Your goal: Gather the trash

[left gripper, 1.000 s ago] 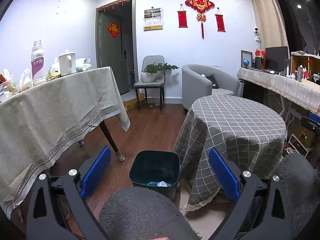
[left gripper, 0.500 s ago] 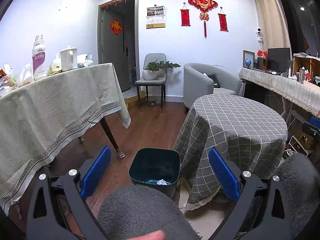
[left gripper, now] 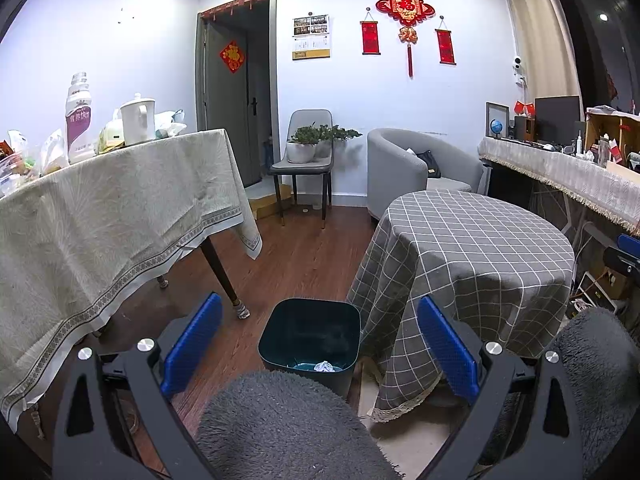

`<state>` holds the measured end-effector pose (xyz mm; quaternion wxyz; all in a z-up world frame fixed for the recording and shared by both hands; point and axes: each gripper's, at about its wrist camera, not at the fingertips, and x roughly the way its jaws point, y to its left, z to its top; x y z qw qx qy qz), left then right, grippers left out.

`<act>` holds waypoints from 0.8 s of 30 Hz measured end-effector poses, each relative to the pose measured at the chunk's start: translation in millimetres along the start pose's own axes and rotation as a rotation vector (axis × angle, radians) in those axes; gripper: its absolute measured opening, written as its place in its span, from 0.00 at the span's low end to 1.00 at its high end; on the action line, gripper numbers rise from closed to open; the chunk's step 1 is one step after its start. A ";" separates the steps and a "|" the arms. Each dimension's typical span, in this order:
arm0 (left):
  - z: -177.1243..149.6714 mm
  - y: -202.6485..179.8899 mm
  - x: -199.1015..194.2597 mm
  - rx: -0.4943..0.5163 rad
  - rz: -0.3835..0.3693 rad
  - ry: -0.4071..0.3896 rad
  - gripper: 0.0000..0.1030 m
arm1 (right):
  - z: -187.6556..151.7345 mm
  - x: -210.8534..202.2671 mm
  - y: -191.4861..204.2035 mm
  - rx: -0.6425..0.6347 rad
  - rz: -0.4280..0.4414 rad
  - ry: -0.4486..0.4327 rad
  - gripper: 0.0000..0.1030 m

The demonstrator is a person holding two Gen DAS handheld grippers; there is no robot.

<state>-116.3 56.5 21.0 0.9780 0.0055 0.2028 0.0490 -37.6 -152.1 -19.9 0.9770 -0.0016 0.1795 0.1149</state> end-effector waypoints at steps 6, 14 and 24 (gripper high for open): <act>0.3 0.0 -0.1 -0.003 -0.002 0.000 0.97 | -0.2 0.0 0.0 0.000 0.000 0.000 0.97; 1.5 0.8 -0.3 -0.009 -0.004 0.000 0.97 | -0.3 0.2 -0.3 -0.002 -0.001 0.000 0.97; 1.5 0.1 -0.6 -0.009 -0.003 -0.001 0.97 | -0.1 0.1 -0.6 -0.003 -0.001 0.001 0.97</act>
